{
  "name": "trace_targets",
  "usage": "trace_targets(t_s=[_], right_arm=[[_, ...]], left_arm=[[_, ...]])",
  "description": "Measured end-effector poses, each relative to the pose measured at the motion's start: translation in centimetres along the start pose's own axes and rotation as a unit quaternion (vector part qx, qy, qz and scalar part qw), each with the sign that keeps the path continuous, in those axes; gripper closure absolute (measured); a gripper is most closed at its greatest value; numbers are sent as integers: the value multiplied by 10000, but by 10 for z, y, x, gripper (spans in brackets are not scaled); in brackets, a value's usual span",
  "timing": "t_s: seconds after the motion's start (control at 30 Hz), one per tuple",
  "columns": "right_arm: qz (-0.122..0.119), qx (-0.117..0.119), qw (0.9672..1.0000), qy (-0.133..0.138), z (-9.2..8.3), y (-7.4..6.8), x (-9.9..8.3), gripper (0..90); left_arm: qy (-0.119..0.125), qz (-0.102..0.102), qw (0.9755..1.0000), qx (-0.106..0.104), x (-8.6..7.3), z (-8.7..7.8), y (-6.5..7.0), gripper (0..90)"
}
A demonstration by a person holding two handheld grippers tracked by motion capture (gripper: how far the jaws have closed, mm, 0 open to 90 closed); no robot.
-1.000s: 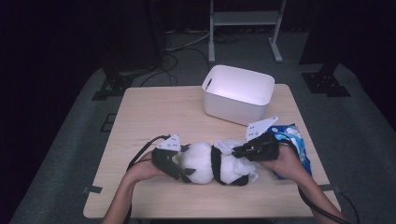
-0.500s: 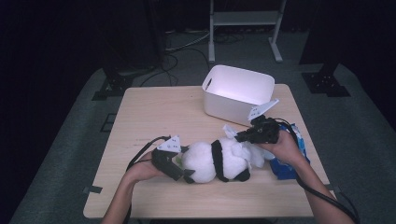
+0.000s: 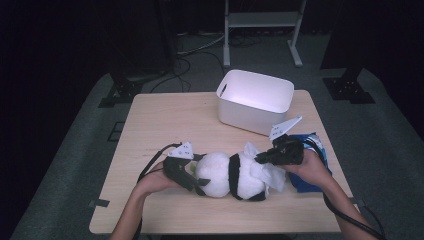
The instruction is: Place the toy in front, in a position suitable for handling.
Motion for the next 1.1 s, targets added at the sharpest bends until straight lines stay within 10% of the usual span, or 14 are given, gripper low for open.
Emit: trace_targets(t_s=[0.43, 1.1], right_arm=[[-549, 264, 9971, -454, 24, -24, 40, 844], [-1391, 979, 9803, -1001, 104, -76, 88, 844]], left_arm=[[20, 51, 9999, -135, -3, 2, 4, 115], [-130, 63, 9996, -228, -13, -20, 2, 62]])
Point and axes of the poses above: each handheld gripper's, and its own axes: z roughly forward along the jaws, x roughly out of its top, y roughly to its right, the point moved 2 cm from there along z, roughly forward along the jaws, and after that the axes turned 7 degrees about y, right-handed, at the moved point
